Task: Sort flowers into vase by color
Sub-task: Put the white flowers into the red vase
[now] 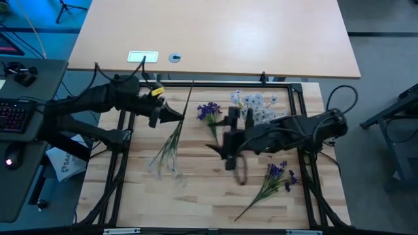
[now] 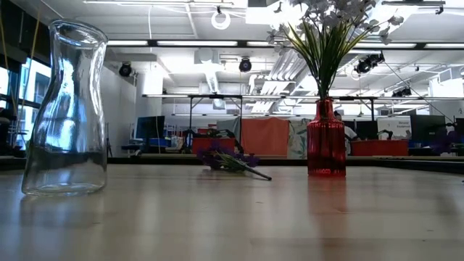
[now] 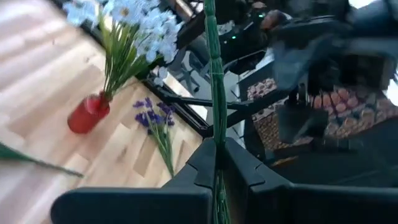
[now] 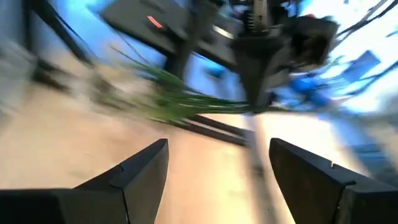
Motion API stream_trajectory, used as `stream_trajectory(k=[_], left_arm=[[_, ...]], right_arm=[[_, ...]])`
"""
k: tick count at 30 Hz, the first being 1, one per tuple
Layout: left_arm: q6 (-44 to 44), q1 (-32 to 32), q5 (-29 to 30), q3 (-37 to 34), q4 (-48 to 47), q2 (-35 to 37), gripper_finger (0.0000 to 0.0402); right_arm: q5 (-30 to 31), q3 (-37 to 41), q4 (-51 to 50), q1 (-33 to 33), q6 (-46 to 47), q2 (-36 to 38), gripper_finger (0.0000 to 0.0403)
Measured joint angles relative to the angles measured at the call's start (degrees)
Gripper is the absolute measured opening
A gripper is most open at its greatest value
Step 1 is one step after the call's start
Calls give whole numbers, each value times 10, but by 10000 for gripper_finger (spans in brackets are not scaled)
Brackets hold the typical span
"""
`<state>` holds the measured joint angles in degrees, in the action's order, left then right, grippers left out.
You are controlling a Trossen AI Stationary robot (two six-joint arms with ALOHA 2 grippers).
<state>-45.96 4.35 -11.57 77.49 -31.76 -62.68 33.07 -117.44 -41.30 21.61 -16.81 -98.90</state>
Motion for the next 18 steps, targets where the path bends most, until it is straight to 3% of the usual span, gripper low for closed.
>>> stream_trajectory(k=[4,8,12,18], left_arm=[[-48,-12,-10,0,4,-24,0],[-75,-19,-33,0,26,-48,0],[-86,-22,-33,0,51,-61,0],[-95,-22,-37,0,60,-63,0]], right_arm=[[129,-70,-23,0,-169,-65,274],[210,-108,-22,-4,-287,-107,258],[223,-110,-31,-11,-346,-124,225],[221,-110,-33,-27,-359,-125,178]])
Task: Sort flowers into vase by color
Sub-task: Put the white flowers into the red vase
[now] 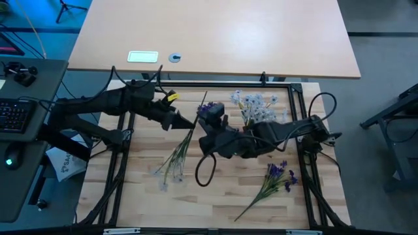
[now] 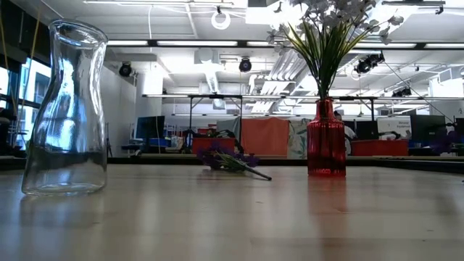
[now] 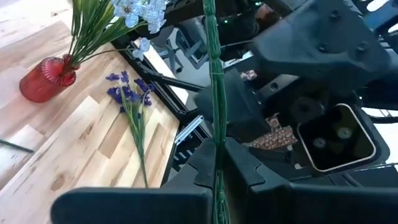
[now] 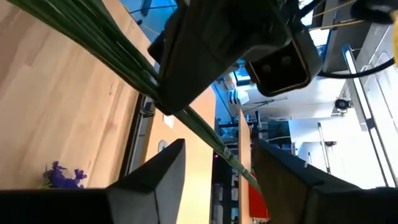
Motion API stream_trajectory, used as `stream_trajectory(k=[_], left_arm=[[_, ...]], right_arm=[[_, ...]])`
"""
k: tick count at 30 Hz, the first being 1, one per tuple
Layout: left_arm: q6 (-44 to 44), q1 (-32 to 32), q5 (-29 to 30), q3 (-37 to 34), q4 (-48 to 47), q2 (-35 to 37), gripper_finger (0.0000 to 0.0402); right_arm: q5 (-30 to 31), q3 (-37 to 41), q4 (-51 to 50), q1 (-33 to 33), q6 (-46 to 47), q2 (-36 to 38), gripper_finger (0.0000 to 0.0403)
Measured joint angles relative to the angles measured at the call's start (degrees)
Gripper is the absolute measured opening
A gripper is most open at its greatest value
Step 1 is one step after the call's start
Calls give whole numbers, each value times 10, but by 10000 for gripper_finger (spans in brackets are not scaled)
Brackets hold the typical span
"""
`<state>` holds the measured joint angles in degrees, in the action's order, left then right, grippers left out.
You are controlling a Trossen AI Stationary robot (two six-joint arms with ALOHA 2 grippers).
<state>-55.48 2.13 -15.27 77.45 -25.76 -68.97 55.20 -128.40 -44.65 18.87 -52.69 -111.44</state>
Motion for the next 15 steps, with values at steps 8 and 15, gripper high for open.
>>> stream_trajectory(k=[8,15], left_arm=[[0,0,-6,0,-1,-6,0],[0,2,-8,0,0,-10,0]], right_arm=[[-78,0,-8,-15,12,0,152],[-83,0,-9,-21,12,0,145]])
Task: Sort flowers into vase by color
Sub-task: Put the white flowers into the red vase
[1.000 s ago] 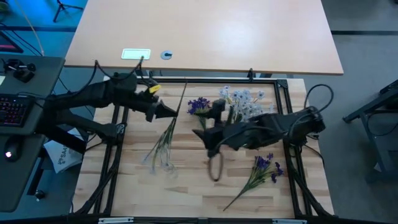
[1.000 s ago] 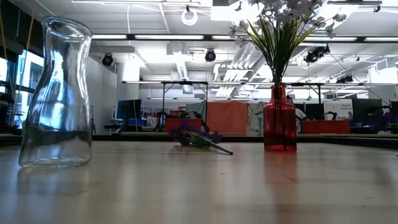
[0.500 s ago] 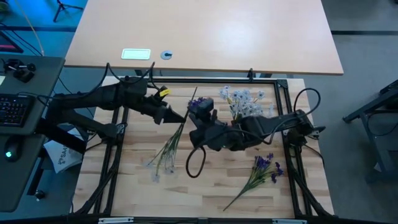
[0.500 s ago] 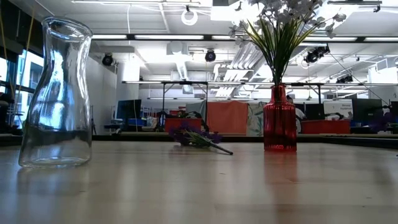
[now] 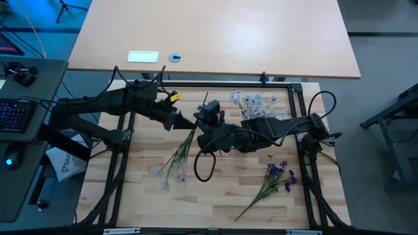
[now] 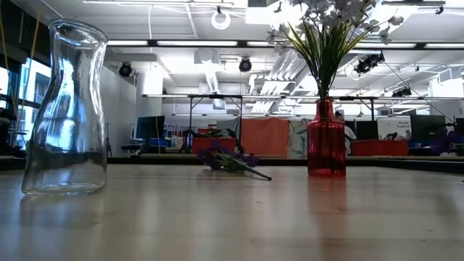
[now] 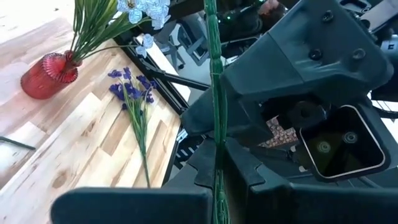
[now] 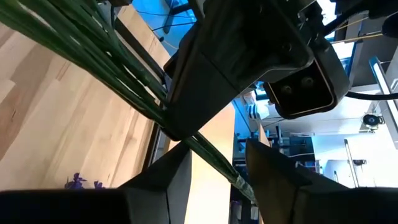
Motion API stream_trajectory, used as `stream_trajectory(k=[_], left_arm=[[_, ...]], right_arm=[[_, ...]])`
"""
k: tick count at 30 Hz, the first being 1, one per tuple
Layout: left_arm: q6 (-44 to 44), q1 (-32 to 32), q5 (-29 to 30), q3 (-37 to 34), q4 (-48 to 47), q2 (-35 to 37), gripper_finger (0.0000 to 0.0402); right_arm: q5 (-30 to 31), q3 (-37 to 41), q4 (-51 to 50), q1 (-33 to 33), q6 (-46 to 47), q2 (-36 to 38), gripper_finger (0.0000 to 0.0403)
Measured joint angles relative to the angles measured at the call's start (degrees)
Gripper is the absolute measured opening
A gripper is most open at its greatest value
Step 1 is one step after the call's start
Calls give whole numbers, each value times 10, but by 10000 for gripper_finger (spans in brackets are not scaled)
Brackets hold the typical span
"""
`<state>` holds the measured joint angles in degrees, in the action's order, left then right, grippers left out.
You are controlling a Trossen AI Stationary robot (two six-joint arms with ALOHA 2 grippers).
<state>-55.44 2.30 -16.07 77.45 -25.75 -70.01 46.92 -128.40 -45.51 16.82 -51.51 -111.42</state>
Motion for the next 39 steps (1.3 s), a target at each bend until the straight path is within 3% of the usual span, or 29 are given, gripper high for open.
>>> stream_trajectory(k=[4,9,18,21,26,31,35,39], left_arm=[[0,7,0,0,1,1,5],[0,16,-3,1,0,3,21],[23,88,-39,0,-28,29,49],[53,133,-21,0,-40,63,54],[126,184,69,0,-67,122,56],[215,183,89,0,-82,143,56],[260,157,89,-8,-78,143,56],[263,128,90,-62,-27,152,56]], right_arm=[[0,0,-3,0,-7,0,105],[1,1,-14,0,-17,0,16],[5,1,-37,1,-3,17,6],[-3,1,-72,3,63,42,4],[-15,1,-119,8,223,92,3],[-179,12,-178,13,486,150,2],[-197,115,-188,42,586,201,1],[-186,291,-72,94,682,290,1]])
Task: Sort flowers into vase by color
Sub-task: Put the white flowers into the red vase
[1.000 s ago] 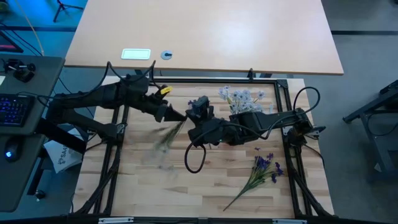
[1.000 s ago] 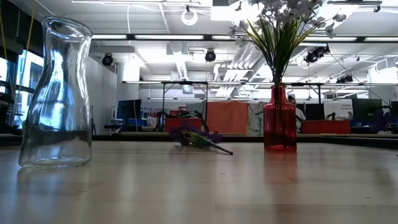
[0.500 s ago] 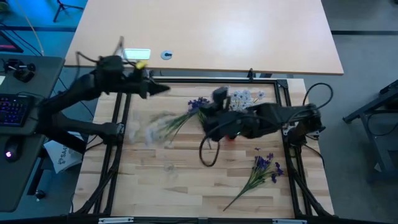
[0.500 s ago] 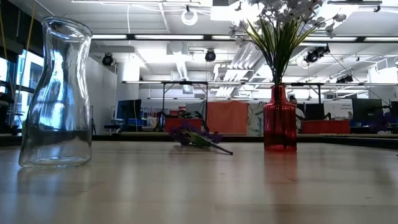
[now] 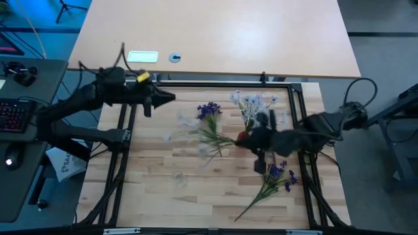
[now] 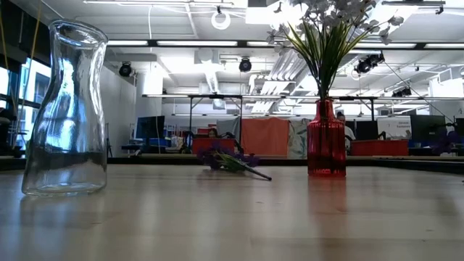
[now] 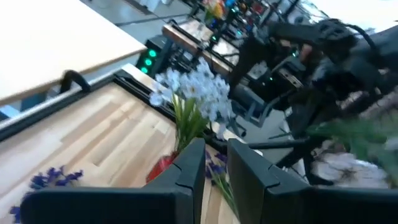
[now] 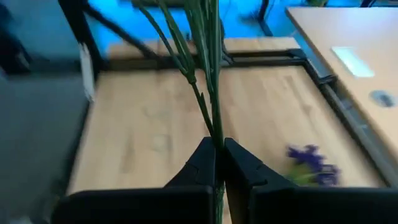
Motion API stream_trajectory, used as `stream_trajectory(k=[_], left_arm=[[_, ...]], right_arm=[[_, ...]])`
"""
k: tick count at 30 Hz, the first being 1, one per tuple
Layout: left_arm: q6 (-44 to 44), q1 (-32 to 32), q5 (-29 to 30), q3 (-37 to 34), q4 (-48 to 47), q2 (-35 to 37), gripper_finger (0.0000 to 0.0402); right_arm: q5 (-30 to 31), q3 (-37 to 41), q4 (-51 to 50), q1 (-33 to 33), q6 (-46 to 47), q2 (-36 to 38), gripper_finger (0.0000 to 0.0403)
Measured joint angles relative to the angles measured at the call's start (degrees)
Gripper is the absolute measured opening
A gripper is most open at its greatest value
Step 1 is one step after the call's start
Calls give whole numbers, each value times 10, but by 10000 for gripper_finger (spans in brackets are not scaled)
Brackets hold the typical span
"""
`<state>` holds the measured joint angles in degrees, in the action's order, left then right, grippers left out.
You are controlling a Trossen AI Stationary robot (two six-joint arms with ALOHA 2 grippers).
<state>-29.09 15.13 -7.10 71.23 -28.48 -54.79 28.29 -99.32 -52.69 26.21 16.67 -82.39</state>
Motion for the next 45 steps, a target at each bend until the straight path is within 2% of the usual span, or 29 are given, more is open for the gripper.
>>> stream_trajectory(k=[3,5,9,11,13,17,21,24,30,33,36,38,40,45], left_arm=[[-6,-17,7,-57,52,15,56],[-21,-28,17,-99,92,25,56],[-59,-46,36,-187,191,40,56],[-80,-51,37,-223,246,45,56],[-100,-52,37,-252,290,47,56],[-128,-59,38,-278,332,47,56],[-124,-66,38,-278,334,47,56],[-123,-68,46,-278,349,47,56],[-123,-78,77,-278,360,47,56],[-122,-85,93,-278,360,45,56],[-123,-93,108,-278,361,44,55],[-123,-97,116,-278,362,44,55],[-123,-101,124,-278,362,44,55],[-108,-116,128,-278,427,35,55]], right_arm=[[17,157,171,44,56,64,1],[5,258,315,69,77,91,1],[-18,414,598,95,85,97,0],[-17,461,673,92,71,78,0],[-15,487,699,85,43,63,0],[-15,496,696,76,53,65,0],[-1,497,617,109,80,105,0],[70,497,533,159,111,149,0],[272,496,368,268,208,220,0],[344,496,306,291,231,230,0],[394,496,269,286,234,228,0],[399,496,266,268,226,228,0],[375,496,274,247,210,228,0],[244,496,339,192,122,226,0]])
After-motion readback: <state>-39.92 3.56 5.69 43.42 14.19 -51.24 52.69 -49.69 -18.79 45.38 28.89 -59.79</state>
